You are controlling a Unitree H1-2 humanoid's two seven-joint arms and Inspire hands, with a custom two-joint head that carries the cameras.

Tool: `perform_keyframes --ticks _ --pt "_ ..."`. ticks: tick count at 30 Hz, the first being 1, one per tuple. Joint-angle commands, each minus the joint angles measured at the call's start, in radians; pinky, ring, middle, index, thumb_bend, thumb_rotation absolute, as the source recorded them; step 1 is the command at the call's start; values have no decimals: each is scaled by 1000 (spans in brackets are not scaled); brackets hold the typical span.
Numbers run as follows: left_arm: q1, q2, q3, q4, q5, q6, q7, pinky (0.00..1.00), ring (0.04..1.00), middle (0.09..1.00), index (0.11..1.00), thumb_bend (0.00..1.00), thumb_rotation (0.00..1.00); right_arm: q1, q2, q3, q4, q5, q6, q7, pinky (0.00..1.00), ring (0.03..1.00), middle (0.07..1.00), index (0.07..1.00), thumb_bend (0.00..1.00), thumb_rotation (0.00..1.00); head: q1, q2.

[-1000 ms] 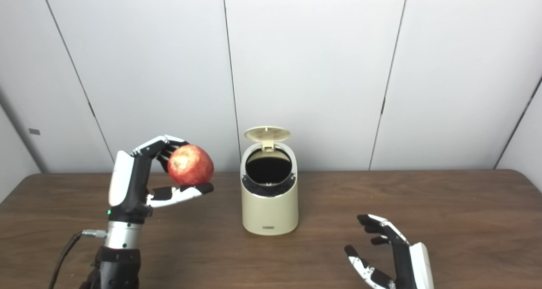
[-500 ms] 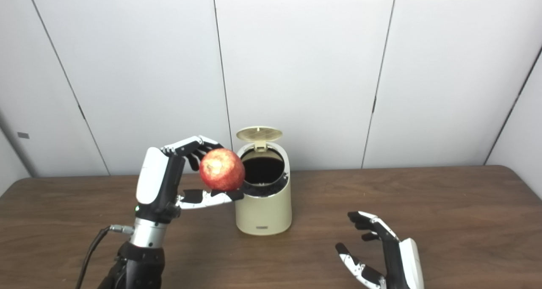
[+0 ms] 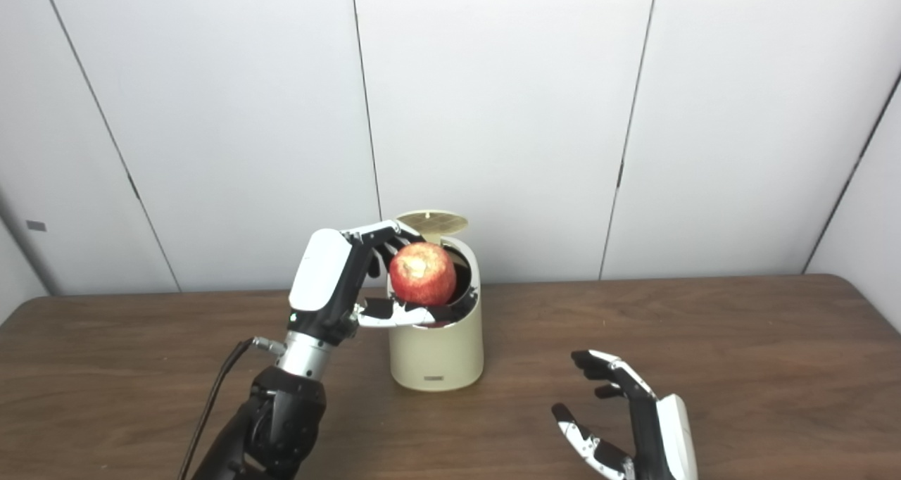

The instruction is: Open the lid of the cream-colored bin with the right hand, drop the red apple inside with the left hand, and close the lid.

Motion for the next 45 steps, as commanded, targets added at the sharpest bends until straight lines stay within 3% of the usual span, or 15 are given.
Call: perform_keyframes --ticks 1,9,18,21,35,40,41,42,45 --pt "-65 -2 3 14 7 18 22 247 372 470 541 495 0 -8 19 10 9 -4 -13 -22 578 682 693 691 244 36 0 0" --pt "-117 -11 -5 123 -15 63 28 256 375 465 540 496 0 -4 25 11 4 -3 -4 -19 591 689 697 693 245 47 -4 -2" --pt "-147 2 -29 199 -2 50 86 248 367 463 537 496 0 -2 27 13 -8 -1 12 -14 587 687 698 694 241 64 -6 -3" --pt "-147 4 -36 203 -3 56 95 249 371 460 526 498 0 -2 25 15 -7 -1 4 -18 582 684 696 692 243 51 -8 -1" --pt "-132 20 -50 164 -66 39 13 318 390 456 517 521 0 -5 24 20 -1 0 -1 -23 583 684 694 689 241 86 -9 2" --pt "-131 27 -59 163 -52 29 18 327 401 468 486 520 73 -6 25 22 -8 -6 6 -22 578 682 695 689 241 71 -7 3" --pt "-131 28 -60 162 -49 30 19 329 404 473 494 802 151 -5 25 21 -9 -7 8 -22 576 681 695 688 241 70 -7 2" --pt "-131 29 -61 161 -50 29 19 330 406 475 498 897 179 -5 25 21 -10 -7 10 -22 575 680 694 688 241 70 -7 2" --pt "-129 31 -62 154 -53 32 13 324 410 491 524 991 209 -6 24 21 -8 -2 6 -21 573 678 692 688 242 70 -7 3"
